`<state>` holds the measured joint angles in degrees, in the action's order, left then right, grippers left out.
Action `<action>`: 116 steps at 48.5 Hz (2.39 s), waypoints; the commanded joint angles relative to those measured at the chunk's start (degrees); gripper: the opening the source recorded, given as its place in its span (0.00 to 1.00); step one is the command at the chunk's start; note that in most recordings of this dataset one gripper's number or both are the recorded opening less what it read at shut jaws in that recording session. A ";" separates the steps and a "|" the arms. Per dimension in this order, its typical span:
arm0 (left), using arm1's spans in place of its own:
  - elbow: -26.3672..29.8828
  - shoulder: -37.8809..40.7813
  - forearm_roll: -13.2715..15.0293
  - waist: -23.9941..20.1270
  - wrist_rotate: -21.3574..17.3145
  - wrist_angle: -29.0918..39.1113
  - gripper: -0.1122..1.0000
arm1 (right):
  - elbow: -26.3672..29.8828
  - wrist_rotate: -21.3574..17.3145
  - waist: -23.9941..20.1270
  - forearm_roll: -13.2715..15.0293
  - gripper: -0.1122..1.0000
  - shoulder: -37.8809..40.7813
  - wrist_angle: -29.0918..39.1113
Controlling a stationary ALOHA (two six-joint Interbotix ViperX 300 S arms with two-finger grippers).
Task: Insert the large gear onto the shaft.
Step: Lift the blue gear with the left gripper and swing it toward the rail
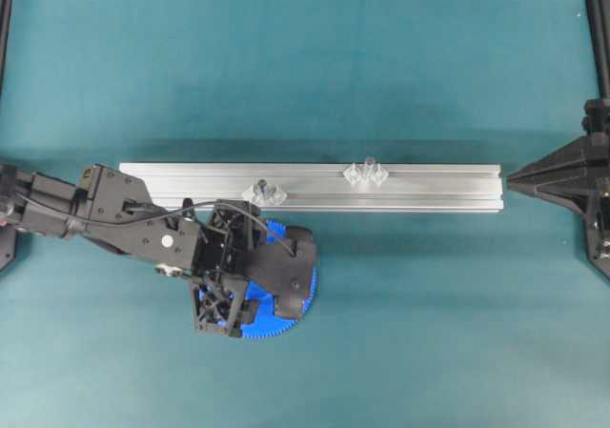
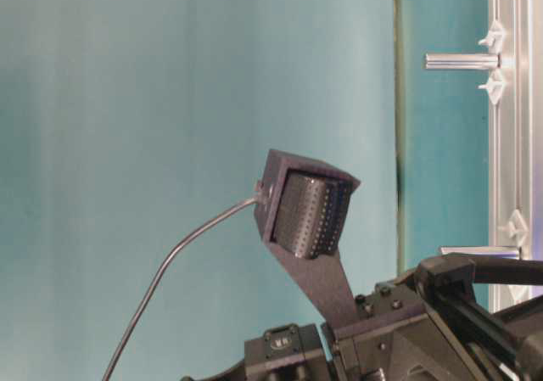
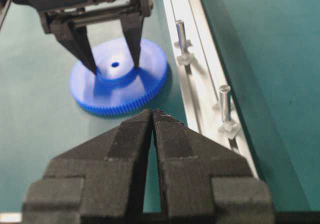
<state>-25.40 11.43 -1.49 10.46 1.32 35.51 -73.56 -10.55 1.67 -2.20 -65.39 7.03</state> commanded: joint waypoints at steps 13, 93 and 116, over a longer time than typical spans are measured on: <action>1.41 -1.58 -0.09 2.11 -0.97 0.70 0.81 | 0.62 -0.53 0.00 -0.09 0.22 0.18 -0.26; 26.72 -1.76 -0.44 -13.27 -34.10 6.77 0.81 | -0.53 -0.53 0.00 -0.09 0.22 -2.72 -0.26; 33.31 6.68 -0.44 -15.21 -38.50 6.33 0.81 | -0.70 -0.53 0.00 -0.09 0.22 -3.78 -0.26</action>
<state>5.27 18.72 -1.76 -4.22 -37.00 42.54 -74.71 -10.55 1.67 -2.20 -69.52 7.03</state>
